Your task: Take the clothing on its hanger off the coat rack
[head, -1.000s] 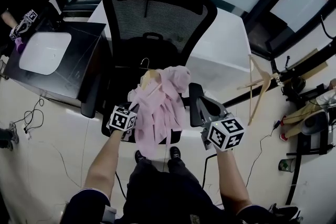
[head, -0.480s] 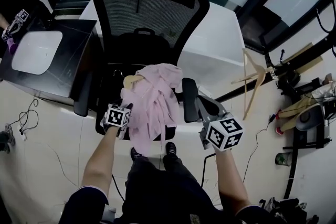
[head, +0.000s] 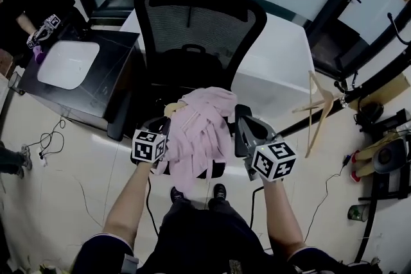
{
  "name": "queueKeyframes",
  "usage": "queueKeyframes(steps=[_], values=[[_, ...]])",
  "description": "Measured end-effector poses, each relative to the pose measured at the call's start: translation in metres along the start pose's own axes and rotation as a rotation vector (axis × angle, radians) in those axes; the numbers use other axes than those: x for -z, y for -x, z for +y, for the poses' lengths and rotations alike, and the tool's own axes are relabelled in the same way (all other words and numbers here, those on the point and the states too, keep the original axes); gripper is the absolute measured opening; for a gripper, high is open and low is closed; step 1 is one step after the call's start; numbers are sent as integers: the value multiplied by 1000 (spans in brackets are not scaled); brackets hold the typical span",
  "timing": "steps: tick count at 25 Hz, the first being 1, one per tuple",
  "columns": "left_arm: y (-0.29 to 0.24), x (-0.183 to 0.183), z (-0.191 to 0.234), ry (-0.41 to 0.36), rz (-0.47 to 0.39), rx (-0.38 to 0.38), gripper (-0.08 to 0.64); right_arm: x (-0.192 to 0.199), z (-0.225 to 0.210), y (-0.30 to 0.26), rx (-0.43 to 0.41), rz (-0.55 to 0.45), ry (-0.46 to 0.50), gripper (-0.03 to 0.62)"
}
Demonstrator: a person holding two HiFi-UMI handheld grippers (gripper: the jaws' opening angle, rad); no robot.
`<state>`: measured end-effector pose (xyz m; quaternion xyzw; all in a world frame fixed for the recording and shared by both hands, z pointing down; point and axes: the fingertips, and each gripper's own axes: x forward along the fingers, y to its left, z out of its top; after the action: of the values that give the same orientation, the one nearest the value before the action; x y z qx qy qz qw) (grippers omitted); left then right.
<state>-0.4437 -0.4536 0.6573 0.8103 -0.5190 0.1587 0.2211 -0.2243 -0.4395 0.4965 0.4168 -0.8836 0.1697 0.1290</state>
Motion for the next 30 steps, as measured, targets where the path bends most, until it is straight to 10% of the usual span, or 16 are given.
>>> queueKeyframes(steps=[16, 30], values=[[118, -212, -161, -168, -485, 236, 12, -86, 45, -9, -248, -225, 89, 2], [127, -222, -174, -103, -482, 253, 12, -125, 72, 9, -329, -298, 180, 0]])
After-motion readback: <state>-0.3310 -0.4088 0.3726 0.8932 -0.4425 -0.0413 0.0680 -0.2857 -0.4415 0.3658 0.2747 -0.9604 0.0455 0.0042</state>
